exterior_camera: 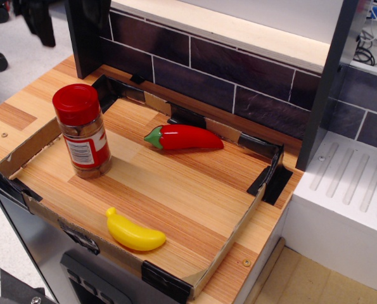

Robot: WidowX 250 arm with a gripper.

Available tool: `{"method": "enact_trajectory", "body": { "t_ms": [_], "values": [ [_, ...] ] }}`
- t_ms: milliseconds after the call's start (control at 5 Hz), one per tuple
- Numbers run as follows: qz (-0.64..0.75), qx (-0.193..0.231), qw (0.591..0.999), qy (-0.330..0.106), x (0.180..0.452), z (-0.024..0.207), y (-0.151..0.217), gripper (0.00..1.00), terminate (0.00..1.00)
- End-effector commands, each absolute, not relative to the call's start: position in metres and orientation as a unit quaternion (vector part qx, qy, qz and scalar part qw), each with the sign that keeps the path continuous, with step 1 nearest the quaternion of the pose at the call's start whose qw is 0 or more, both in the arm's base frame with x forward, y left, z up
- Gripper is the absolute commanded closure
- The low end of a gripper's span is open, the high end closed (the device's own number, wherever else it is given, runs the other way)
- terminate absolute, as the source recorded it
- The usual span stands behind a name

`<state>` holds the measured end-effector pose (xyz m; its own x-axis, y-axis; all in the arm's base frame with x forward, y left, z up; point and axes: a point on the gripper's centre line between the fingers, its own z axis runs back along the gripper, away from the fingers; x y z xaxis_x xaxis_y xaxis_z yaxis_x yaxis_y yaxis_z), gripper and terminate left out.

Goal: Upright basil bottle

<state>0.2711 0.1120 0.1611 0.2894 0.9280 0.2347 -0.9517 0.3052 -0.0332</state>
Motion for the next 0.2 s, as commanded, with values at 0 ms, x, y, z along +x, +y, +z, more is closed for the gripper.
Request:
{"method": "enact_trajectory", "body": {
  "t_ms": [0],
  "values": [
    [0.586, 0.052, 0.799, -0.121, 0.2696, 0.1715, 0.1065, 0.0, 1.0]
  ]
}}
